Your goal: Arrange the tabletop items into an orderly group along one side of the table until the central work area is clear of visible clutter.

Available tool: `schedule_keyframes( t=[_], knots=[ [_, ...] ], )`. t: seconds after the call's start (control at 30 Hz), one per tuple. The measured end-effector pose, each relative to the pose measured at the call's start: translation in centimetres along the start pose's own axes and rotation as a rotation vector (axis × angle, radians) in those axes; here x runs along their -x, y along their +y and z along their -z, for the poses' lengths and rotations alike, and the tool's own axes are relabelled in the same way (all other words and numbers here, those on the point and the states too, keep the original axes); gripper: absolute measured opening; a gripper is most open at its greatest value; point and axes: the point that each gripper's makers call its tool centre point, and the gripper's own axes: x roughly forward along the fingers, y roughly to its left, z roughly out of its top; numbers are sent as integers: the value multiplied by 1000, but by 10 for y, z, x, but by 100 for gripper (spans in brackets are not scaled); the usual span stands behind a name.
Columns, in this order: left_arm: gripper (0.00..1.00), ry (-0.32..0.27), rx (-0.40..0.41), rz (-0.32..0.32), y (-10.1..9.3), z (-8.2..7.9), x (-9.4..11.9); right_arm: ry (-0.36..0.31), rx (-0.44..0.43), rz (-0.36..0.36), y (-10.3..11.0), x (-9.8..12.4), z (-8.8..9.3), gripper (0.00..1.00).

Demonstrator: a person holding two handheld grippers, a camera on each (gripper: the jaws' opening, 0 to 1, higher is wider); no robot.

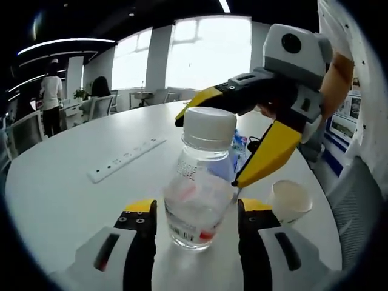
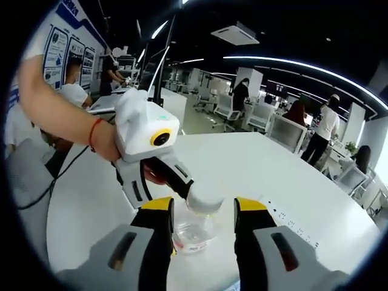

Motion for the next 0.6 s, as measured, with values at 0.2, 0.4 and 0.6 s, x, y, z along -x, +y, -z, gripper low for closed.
schedule_keyframes(
  t=[0.2,0.4,0.6],
  knots=[
    [60,-8,8,-10,1,-4,5,-4,-22,14,-7,5,-4,44],
    [66,-7,23,-33,1,-7,12,-3,-33,24,-12,13,-7,49],
    [72,-16,36,-59,0,-12,20,4,-51,35,-21,24,-8,51]
  ],
)
